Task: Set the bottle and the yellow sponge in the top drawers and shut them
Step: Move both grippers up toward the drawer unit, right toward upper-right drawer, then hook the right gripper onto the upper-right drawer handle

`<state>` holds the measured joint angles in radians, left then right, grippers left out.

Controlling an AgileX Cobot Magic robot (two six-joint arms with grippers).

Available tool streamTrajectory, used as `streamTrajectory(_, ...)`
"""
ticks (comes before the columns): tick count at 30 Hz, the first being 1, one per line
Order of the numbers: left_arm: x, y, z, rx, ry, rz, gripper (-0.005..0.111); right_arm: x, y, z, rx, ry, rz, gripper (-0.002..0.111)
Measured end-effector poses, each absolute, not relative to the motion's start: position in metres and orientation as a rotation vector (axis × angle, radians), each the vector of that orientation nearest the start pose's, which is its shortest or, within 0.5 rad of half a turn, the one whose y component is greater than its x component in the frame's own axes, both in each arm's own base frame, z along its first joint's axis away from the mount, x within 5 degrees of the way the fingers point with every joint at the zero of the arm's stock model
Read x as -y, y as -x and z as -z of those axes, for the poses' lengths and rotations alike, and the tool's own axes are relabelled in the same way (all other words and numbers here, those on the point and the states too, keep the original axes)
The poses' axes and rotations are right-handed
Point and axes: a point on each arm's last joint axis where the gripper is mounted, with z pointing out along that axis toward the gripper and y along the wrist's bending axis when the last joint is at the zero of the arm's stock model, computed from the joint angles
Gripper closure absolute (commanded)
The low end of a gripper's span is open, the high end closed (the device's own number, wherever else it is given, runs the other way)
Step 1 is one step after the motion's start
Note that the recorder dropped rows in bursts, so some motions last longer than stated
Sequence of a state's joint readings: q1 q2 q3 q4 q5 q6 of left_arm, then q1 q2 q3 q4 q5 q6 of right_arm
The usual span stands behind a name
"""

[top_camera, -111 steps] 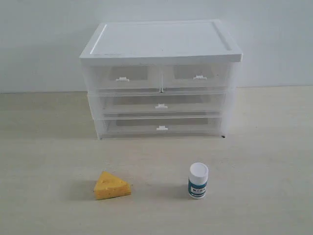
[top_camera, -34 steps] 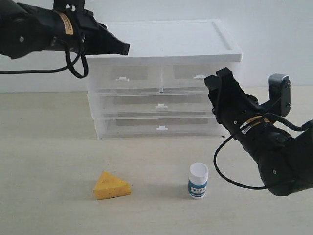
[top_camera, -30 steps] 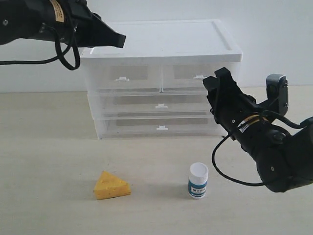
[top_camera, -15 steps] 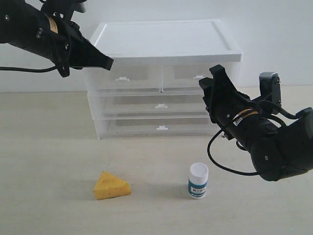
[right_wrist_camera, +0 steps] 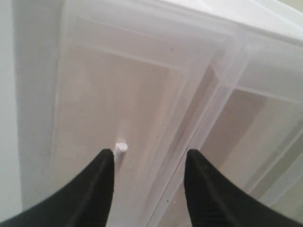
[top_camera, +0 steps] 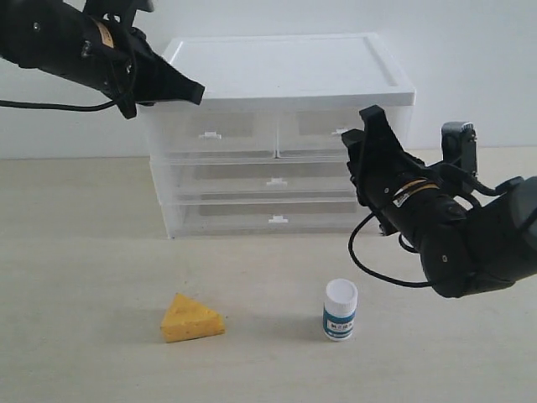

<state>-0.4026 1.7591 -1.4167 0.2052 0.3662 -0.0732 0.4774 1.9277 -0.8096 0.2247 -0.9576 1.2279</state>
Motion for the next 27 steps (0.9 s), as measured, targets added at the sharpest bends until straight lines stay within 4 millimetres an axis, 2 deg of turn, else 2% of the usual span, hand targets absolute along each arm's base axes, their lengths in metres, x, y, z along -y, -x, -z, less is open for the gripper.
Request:
streamTrajectory(6,0.16,-0.39,-0.294,-2.082,-0.522,0.099,0.103,-0.158,-0.342,-0.16,-1.54,-0.966,-1.247,0.066)
streamTrajectory(15,0.161,-0.391,-0.293,-2.077,-0.522,0.101,0.103,-0.157,-0.345,-0.165,-1.457,-0.987,-1.299,0.066)
streamTrajectory(24,0.161,-0.391,-0.293,-2.075,-0.521,0.102,0.103,-0.166,-0.353,-0.172,-1.487,-0.961,-1.328,0.067)
streamTrajectory(25,0.161,-0.391,-0.293,-2.075,-0.521,0.102,0.103,-0.167,-0.353,-0.173,-1.49,-0.952,-1.333,0.071)
streamTrajectory(27,0.161,-0.391,-0.293,-2.075,-0.521,0.102,0.103,-0.169,-0.353,-0.174,-1.49,-0.945,-1.34,0.09)
